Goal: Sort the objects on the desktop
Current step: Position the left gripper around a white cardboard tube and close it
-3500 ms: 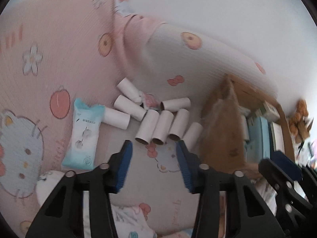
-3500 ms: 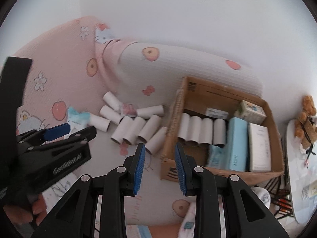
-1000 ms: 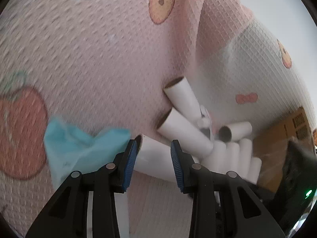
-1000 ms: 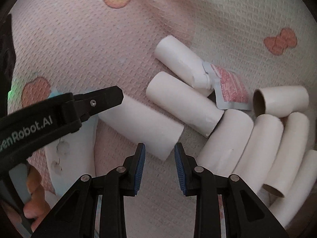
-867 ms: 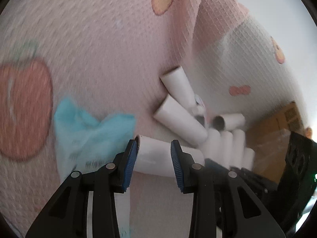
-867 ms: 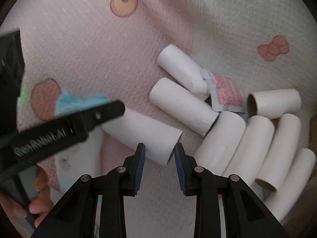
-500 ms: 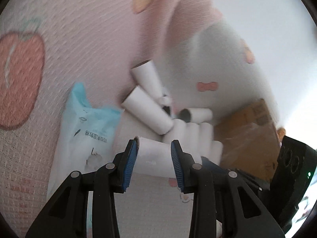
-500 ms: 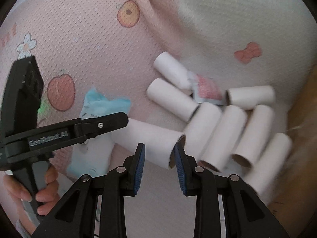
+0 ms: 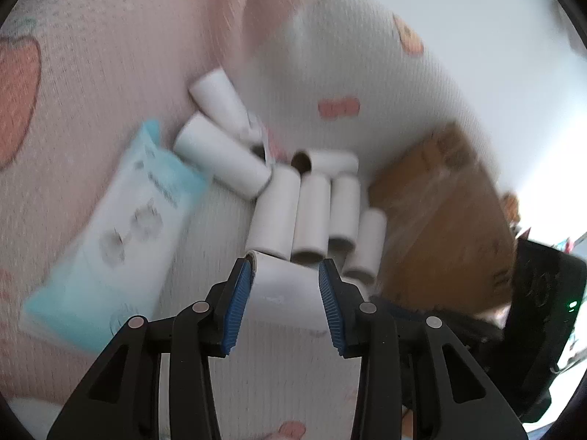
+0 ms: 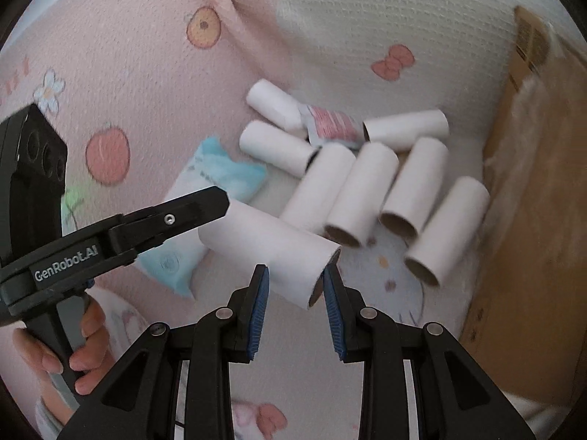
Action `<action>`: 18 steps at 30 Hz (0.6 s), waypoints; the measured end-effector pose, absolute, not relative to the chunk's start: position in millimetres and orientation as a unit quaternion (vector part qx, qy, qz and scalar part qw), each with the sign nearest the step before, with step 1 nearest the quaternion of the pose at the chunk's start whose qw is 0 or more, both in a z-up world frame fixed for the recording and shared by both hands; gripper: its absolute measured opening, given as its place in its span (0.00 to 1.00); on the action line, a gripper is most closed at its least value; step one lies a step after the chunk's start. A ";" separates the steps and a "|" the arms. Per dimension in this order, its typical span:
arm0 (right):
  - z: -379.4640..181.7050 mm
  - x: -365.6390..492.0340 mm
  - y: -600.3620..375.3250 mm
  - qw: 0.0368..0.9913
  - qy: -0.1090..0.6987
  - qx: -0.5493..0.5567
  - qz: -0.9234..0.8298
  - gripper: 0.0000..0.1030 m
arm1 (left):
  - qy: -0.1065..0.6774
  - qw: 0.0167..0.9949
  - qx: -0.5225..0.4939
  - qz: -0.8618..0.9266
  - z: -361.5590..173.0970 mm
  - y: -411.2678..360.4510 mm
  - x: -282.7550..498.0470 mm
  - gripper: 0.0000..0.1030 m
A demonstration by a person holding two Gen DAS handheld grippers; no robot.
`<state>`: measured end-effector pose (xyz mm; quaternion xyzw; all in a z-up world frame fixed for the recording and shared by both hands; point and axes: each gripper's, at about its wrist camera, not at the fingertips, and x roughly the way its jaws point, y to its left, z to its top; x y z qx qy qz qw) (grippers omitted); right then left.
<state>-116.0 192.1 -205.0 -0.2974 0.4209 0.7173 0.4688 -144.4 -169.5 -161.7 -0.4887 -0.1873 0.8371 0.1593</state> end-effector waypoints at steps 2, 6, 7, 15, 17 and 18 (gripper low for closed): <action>-210.3 -116.3 187.1 0.473 0.416 -0.309 0.712 0.26 | -0.164 0.150 -0.498 0.838 -164.7 -160.0 -138.8 0.40; -220.1 -108.9 178.5 0.468 0.438 -0.309 0.703 0.26 | -0.166 0.149 -0.511 0.830 -173.3 -147.5 -129.7 0.41; -223.1 -106.7 175.8 0.470 0.440 -0.312 0.699 0.26 | -0.176 0.151 -0.516 0.824 -177.3 -145.7 -127.9 0.41; -239.9 -87.4 164.8 0.461 0.468 -0.315 0.685 0.26 | -0.139 0.119 -0.558 0.809 -198.3 -127.2 -116.5 0.41; -243.3 -83.7 162.3 0.455 0.476 -0.305 0.688 0.26 | -0.142 0.117 -0.554 0.812 -198.1 -126.6 -117.0 0.41; -245.2 -83.9 161.5 0.455 0.477 -0.307 0.686 0.26 | -0.145 0.116 -0.552 0.813 -198.3 -127.0 -117.6 0.41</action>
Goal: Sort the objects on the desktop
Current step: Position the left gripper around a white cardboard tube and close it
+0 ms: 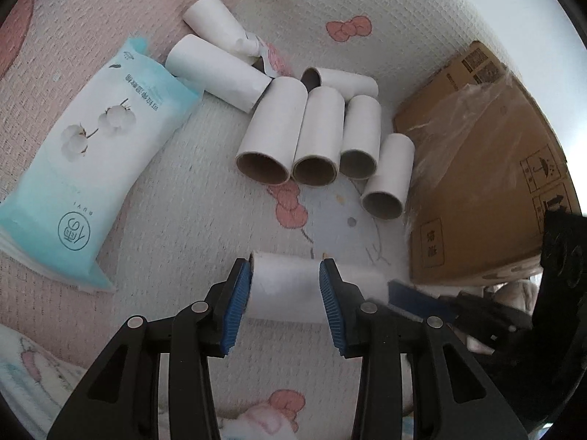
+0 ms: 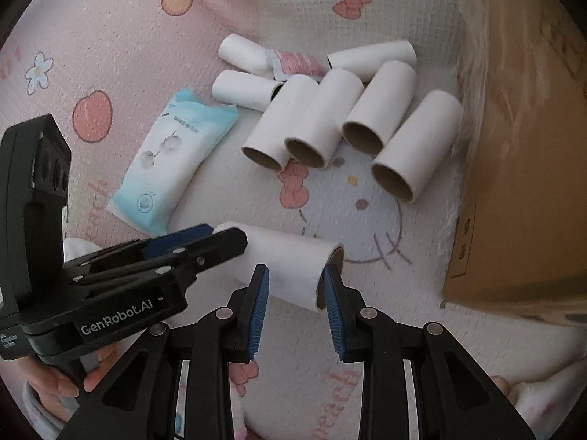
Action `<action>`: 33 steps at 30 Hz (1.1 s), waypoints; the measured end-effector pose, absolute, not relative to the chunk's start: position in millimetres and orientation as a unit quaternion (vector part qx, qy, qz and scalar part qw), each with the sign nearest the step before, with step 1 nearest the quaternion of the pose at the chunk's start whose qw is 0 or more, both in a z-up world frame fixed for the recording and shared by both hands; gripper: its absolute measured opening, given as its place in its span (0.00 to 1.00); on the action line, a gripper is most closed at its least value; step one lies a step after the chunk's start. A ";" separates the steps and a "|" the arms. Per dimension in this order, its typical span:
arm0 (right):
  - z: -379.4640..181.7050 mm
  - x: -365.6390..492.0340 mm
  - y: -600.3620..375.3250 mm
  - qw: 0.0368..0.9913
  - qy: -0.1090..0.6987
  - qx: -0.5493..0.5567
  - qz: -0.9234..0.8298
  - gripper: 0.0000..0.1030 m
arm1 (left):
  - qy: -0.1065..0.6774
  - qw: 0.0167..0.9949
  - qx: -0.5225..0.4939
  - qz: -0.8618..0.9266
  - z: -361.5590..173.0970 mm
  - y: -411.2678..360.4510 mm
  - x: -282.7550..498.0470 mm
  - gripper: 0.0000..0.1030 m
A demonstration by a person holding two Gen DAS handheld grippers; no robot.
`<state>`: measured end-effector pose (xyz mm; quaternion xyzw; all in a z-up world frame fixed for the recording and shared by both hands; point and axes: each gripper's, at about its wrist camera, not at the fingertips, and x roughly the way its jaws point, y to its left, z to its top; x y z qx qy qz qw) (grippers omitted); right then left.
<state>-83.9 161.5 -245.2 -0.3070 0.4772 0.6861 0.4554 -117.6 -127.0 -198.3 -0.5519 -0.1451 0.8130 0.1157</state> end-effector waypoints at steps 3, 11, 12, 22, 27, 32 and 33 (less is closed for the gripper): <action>-252.3 -86.5 160.5 0.453 0.476 -0.322 0.682 0.26 | -0.145 0.108 -0.548 0.817 -197.3 -128.4 -118.0 0.41; -272.9 -84.8 145.3 0.462 0.499 -0.258 0.686 0.26 | -0.136 0.098 -0.529 0.832 -187.0 -127.4 -112.7 0.41; -279.2 -84.5 144.0 0.459 0.510 -0.257 0.680 0.26 | -0.134 0.095 -0.526 0.834 -186.3 -127.1 -112.3 0.41; -281.9 -87.8 145.0 0.478 0.520 -0.279 0.650 0.26 | -0.198 0.087 -0.501 0.838 -180.1 -135.8 -86.7 0.41; -246.4 -89.7 134.5 0.517 0.465 -0.283 0.661 0.26 | -0.185 0.092 -0.489 0.847 -173.9 -128.7 -76.5 0.41; -208.3 -103.6 130.3 0.543 0.370 -0.301 0.691 0.26 | -0.202 0.097 -0.510 0.830 -183.1 -132.6 -79.7 0.41; -208.1 -104.2 133.3 0.544 0.360 -0.310 0.692 0.26 | -0.212 0.098 -0.517 0.824 -186.2 -135.4 -81.1 0.41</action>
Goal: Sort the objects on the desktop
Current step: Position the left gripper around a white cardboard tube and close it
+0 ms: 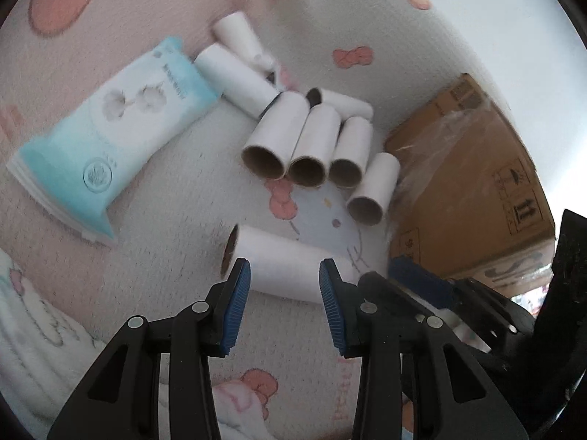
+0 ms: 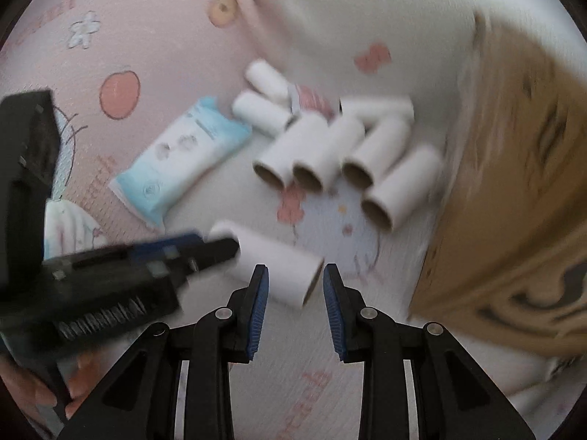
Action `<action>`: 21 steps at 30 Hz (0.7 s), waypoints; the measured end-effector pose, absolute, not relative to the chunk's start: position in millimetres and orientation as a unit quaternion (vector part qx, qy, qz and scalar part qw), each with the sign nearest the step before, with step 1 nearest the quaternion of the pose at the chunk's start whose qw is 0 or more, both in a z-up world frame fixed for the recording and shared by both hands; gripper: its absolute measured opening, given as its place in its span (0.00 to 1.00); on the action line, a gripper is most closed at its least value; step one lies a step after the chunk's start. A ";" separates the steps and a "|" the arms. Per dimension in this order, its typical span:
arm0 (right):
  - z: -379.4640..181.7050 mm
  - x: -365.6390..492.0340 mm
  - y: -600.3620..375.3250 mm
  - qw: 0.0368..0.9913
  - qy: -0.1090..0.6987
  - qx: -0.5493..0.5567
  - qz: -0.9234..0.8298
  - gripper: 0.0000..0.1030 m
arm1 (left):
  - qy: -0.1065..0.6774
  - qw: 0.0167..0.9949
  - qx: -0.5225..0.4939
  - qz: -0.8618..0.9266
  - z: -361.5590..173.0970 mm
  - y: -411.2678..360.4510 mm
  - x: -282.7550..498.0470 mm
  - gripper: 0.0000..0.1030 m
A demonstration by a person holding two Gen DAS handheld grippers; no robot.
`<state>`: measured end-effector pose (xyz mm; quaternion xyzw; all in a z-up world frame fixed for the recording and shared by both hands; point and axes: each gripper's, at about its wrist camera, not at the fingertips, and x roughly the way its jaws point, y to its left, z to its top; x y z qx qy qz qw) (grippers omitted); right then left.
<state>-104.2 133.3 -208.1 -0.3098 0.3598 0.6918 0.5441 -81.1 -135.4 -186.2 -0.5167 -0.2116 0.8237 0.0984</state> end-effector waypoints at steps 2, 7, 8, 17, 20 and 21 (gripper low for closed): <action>-213.1 -103.9 139.7 0.542 0.351 -0.327 0.690 0.26 | -0.229 0.097 -0.521 0.816 -189.8 -140.6 -82.5 0.41; -224.7 -95.5 155.8 0.528 0.381 -0.329 0.684 0.26 | -0.252 0.095 -0.521 0.810 -194.9 -145.4 -87.1 0.41; -224.7 -96.6 156.1 0.528 0.382 -0.330 0.683 0.26 | -0.259 0.095 -0.521 0.808 -196.7 -145.8 -88.6 0.41; -228.3 -117.5 180.1 0.504 0.310 -0.400 0.700 0.26 | -0.262 0.088 -0.529 0.802 -203.7 -143.8 -96.1 0.41; -236.4 -125.6 182.5 0.476 0.295 -0.429 0.709 0.26 | -0.276 0.090 -0.536 0.793 -209.9 -145.3 -101.5 0.41; -236.2 -125.9 182.1 0.471 0.294 -0.428 0.713 0.26 | -0.289 0.092 -0.538 0.787 -213.4 -147.2 -104.2 0.39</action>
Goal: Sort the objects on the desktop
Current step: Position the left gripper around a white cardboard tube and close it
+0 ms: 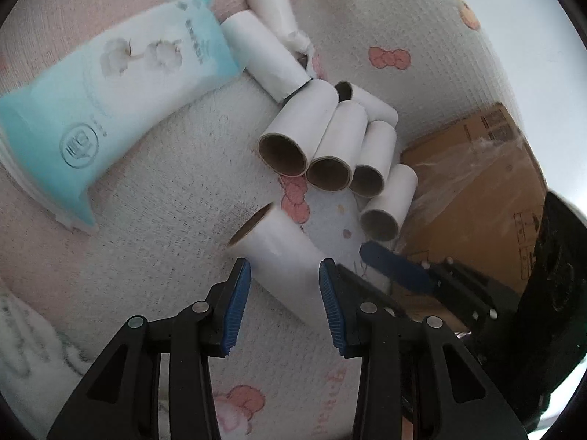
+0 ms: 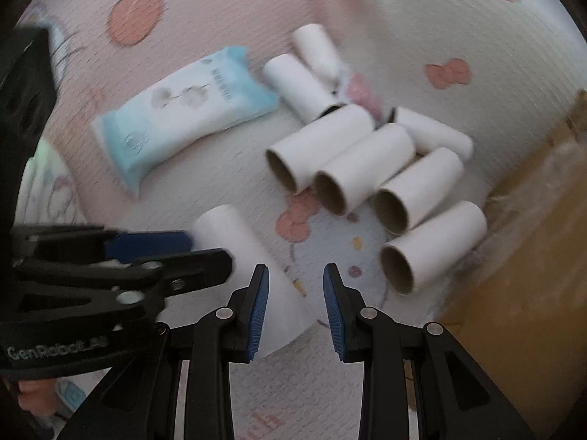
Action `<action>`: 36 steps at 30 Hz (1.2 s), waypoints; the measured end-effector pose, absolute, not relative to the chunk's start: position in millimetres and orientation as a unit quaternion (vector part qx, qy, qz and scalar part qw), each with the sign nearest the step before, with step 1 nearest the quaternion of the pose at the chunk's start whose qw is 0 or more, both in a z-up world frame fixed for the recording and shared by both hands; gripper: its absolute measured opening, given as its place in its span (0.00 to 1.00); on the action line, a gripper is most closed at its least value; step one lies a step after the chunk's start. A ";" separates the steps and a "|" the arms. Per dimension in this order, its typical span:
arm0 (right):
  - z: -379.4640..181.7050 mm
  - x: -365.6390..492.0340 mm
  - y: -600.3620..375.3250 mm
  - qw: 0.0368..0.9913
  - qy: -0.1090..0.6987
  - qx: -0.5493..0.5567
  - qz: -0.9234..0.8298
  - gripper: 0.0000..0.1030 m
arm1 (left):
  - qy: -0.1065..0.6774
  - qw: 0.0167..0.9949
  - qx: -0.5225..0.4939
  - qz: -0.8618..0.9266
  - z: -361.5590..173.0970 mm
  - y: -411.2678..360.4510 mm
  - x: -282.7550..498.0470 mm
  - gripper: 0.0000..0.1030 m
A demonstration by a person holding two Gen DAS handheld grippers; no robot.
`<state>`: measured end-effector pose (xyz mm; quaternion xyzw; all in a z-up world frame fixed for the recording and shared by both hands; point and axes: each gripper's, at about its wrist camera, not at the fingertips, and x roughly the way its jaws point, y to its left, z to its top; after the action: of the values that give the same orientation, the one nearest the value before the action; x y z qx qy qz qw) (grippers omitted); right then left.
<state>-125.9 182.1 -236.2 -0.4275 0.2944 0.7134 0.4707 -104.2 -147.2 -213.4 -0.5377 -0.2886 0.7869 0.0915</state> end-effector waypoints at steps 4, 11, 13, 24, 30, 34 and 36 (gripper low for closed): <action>-234.4 -116.8 185.9 0.450 0.335 -0.406 0.722 0.26 | -0.351 0.099 -0.539 0.760 -228.3 -156.9 -115.8 0.38; -240.3 -121.7 184.6 0.442 0.352 -0.403 0.720 0.26 | -0.372 0.105 -0.531 0.755 -229.3 -155.5 -122.0 0.38; -240.0 -125.7 184.3 0.442 0.342 -0.407 0.722 0.26 | -0.376 0.107 -0.536 0.748 -231.3 -154.7 -124.1 0.38; -242.6 -119.0 198.9 0.434 0.372 -0.381 0.727 0.27 | -0.455 0.109 -0.519 0.715 -245.8 -164.1 -131.4 0.38; -248.7 -109.3 212.4 0.419 0.416 -0.355 0.725 0.35 | -0.459 0.109 -0.514 0.716 -247.3 -161.5 -132.9 0.40; -254.8 -101.3 218.2 0.417 0.451 -0.327 0.718 0.38 | -0.468 0.118 -0.516 0.707 -252.6 -162.4 -132.9 0.41; -255.0 -101.9 216.5 0.423 0.447 -0.325 0.718 0.39 | -0.470 0.122 -0.517 0.704 -254.1 -160.6 -134.6 0.41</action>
<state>-101.9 216.5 -255.0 -0.3248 0.4474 0.7179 0.4231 -134.6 -160.6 -254.1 -0.5172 -0.4704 0.7045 0.1224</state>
